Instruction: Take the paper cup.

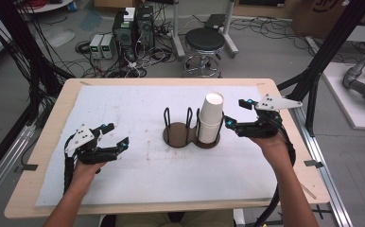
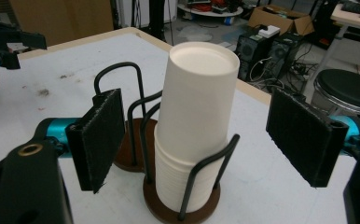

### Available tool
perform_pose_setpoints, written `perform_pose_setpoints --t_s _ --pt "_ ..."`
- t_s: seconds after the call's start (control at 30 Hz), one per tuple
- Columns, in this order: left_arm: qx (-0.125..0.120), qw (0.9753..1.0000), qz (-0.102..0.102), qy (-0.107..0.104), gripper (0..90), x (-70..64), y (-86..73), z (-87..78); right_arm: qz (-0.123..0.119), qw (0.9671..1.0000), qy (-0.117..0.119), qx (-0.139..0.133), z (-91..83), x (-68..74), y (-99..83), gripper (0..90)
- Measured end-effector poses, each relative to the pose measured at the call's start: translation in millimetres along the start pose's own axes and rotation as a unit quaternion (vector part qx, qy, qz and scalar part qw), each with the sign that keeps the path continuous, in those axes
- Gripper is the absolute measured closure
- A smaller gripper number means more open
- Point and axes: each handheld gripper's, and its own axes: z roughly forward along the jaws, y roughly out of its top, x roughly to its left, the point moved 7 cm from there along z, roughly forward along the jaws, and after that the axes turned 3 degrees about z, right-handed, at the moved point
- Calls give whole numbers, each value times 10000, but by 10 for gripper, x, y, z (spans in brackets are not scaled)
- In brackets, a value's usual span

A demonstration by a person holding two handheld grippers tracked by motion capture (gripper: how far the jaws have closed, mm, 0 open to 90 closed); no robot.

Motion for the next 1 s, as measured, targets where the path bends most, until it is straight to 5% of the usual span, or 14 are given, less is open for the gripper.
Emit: perform_pose_setpoints --t_s 0.17,0.47,1.0 --pt "-10 9996 -267 -11 168 -8 23 3 31 9998 105 182 148 -9 124 200" --pt "-136 9994 -287 -120 166 -42 48 11 110 9986 179 494 385 -24 292 200" --pt "-135 9992 -298 -210 166 -62 38 39 124 9947 69 1015 699 -47 253 201"
